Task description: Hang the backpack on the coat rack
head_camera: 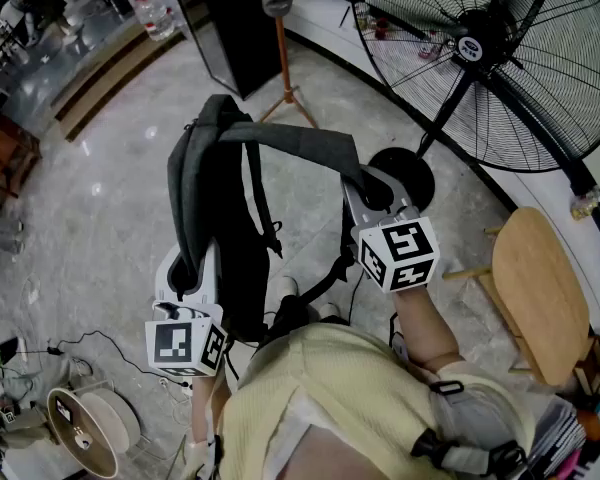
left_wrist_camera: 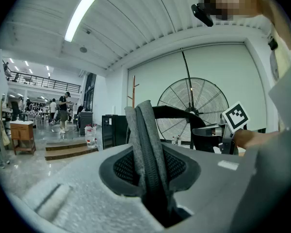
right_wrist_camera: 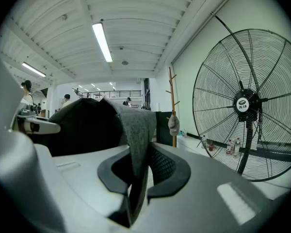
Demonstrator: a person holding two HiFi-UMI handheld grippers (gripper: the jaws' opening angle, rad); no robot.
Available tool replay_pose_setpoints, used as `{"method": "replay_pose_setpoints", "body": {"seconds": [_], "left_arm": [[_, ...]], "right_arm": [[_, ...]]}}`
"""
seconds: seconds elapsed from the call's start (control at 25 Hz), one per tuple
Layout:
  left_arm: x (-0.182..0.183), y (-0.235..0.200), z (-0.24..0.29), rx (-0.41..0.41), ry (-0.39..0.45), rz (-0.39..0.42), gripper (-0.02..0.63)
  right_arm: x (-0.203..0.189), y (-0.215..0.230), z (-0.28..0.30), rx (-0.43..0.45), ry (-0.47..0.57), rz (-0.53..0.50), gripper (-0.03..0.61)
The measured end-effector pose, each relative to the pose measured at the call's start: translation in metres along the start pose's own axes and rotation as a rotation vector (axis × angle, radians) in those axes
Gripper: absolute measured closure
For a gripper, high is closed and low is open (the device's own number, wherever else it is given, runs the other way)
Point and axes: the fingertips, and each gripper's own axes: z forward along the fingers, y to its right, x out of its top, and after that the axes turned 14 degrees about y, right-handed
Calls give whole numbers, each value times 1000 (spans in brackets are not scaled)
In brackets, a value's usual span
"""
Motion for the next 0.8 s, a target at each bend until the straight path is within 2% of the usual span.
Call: {"method": "replay_pose_setpoints", "body": {"seconds": [0.28,0.8], "left_arm": [[-15,-22,22,-6,-24,-18,520],[-27,-63,88,-56,-7,-60,520]], "right_arm": [[-18,-4,23,-6,-64,-14,545],[-21,0,80,-34,-115,-8,541]]}}
